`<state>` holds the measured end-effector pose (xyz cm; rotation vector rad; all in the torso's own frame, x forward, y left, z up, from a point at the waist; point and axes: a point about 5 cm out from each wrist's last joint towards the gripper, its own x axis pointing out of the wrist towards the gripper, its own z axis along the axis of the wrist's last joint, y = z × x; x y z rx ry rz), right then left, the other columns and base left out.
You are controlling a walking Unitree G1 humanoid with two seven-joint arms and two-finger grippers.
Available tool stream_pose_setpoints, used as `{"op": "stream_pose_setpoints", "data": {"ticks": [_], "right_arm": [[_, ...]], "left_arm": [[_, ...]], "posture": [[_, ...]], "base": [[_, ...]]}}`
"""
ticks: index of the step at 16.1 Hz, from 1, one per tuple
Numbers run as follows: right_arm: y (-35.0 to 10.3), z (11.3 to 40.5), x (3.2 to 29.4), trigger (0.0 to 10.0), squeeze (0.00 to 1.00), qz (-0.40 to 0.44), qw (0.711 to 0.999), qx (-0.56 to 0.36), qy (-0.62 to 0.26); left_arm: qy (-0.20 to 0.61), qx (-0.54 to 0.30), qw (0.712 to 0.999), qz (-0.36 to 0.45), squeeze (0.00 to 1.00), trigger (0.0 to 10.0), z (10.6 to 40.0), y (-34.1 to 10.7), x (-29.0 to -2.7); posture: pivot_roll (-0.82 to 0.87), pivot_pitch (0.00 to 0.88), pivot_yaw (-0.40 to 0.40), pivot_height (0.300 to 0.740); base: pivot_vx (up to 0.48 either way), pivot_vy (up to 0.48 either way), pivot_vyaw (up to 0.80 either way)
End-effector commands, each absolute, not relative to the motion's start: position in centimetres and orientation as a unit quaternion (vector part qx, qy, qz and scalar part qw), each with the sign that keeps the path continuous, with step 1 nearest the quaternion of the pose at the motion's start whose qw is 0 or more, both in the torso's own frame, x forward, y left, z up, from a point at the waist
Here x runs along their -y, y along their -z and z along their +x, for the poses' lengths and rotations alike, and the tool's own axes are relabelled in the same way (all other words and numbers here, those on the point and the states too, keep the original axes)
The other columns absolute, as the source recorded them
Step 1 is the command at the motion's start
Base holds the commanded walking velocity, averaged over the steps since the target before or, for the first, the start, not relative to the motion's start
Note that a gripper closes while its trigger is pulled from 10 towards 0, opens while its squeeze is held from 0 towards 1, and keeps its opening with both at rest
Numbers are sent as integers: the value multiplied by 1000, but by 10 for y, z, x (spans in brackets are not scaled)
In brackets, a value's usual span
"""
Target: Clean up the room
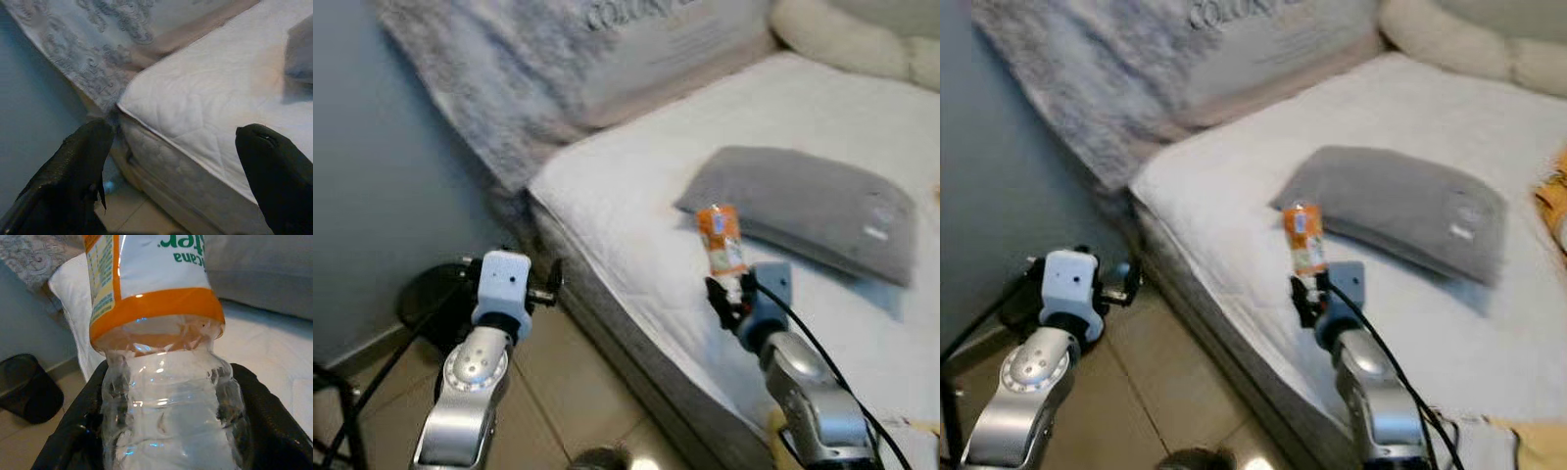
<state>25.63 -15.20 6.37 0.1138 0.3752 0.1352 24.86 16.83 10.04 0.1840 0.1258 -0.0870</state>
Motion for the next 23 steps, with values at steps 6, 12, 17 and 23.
{"op": "stream_pose_setpoints", "data": {"ticks": [6, 12, 17, 23], "right_arm": [[-66, 261, 137, 10000, 0, 43, 975, -187, -113], [-64, 264, 130, 10000, 0, 28, 974, -188, -126], [-61, 266, 130, 10000, 0, 4, 974, -193, -123], [-56, 268, 136, 10000, 0, -8, 975, -194, -105]], "left_arm": [[42, -57, 994, 84, 0, 10000, 251, -103, -173], [35, -61, 995, 76, 0, 10000, 247, -102, -175], [36, -62, 994, 77, 0, 10000, 247, -100, -175], [45, -62, 993, 94, 0, 10000, 248, -98, -180]], "posture": [[73, 0, 71, 740], [81, 0, 58, 740], [81, 0, 50, 740], [85, 0, 43, 740]], "base": [[303, 0, 800], [332, 0, 800], [340, 0, 571], [357, 0, 0]]}}
